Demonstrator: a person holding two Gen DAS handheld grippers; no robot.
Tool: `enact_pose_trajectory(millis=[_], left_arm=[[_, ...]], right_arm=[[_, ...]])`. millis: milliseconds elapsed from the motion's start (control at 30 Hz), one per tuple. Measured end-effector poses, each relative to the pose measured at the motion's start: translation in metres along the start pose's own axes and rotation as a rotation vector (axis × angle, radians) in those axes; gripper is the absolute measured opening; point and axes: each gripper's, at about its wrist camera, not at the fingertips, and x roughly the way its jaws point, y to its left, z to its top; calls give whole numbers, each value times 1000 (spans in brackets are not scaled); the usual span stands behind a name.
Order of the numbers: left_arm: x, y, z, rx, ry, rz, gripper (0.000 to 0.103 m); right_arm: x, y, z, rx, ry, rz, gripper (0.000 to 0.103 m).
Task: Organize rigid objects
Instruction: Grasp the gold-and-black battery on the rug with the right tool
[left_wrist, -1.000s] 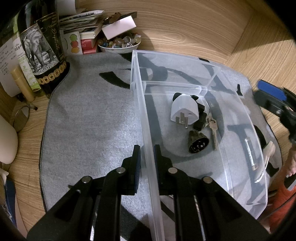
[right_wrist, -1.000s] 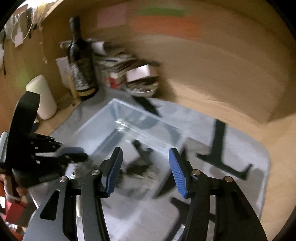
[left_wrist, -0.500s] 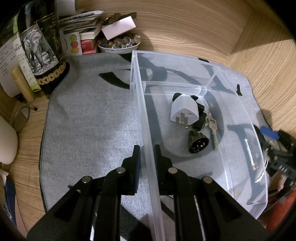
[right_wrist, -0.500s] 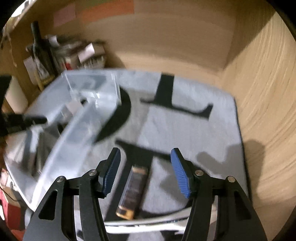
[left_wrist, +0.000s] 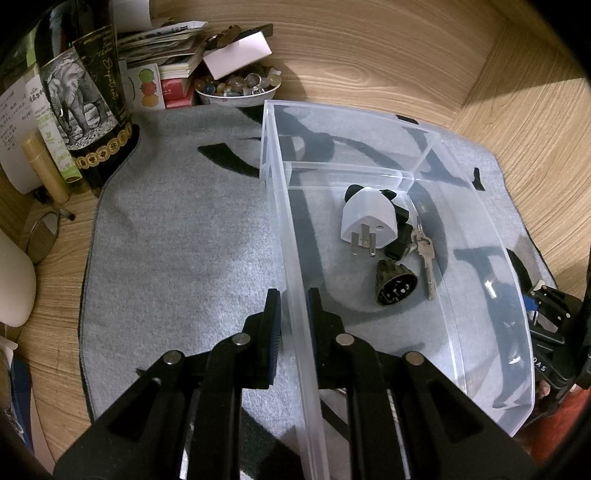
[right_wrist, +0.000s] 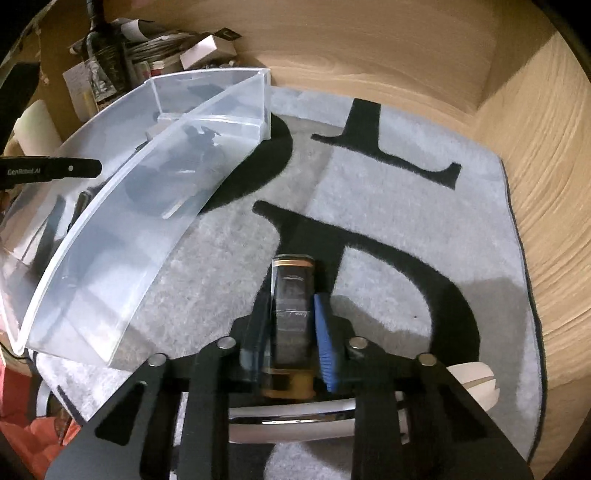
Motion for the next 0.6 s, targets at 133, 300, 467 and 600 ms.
enact_pose_trajectory(millis=[133, 300, 467, 600], left_arm=[[0, 1, 0, 1, 0, 1, 12], [-1, 1, 0, 2, 1, 3, 12], [-1, 0, 0, 9, 4, 11, 12], [-2, -1, 0, 12, 6, 19, 12]], right_arm=[[-2, 1, 3, 9, -18, 6, 22], [-14, 0, 16, 11, -69, 4, 22], [-28, 0, 35, 2, -136, -3, 22], [-41, 5, 52, -11, -197, 3, 22]])
